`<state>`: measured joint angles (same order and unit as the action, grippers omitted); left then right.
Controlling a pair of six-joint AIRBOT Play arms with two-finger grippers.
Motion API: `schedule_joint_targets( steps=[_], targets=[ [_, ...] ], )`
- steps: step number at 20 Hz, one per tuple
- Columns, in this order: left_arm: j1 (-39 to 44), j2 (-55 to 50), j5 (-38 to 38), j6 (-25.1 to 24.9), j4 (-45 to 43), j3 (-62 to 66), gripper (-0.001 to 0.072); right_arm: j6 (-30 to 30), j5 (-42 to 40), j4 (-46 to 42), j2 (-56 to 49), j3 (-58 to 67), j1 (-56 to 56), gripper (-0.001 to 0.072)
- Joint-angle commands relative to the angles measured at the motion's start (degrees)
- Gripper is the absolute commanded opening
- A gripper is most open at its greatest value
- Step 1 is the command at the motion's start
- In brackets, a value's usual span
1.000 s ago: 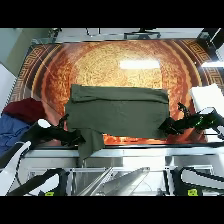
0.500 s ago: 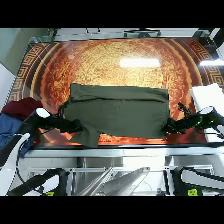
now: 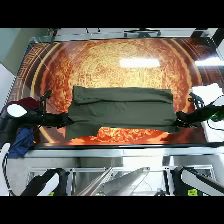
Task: Fold the shirts.
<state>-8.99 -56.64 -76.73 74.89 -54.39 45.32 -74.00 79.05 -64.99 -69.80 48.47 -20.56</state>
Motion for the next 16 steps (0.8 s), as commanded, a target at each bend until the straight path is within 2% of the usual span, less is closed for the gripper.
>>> schedule_joint_targets(
  steps=[1,4,7,11,16],
  targets=[
    [-0.63,2.03,-0.9,0.15,-0.11,1.68,0.0018,-1.01,2.12,1.14,2.14,2.51,0.13,0.0022],
    [2.23,-3.48,-0.17,0.2,-0.15,9.57,0.0018,-1.05,-0.2,3.52,2.43,8.46,2.56,0.0022],
    [4.87,-14.21,0.81,0.2,-0.15,19.8,0.0011,-1.4,-6.27,3.52,-0.72,13.75,6.45,0.0022],
    [6.54,-29.7,2.19,0.15,-0.61,34.67,0.001,-2.82,-14.64,3.26,-10.82,18.43,9.2,0.0022],
    [6.58,-47.5,2.97,0.13,-6.08,50.34,0.0011,-2.73,-21.31,3.1,-22.67,22.1,9.27,0.0023]
  ],
)
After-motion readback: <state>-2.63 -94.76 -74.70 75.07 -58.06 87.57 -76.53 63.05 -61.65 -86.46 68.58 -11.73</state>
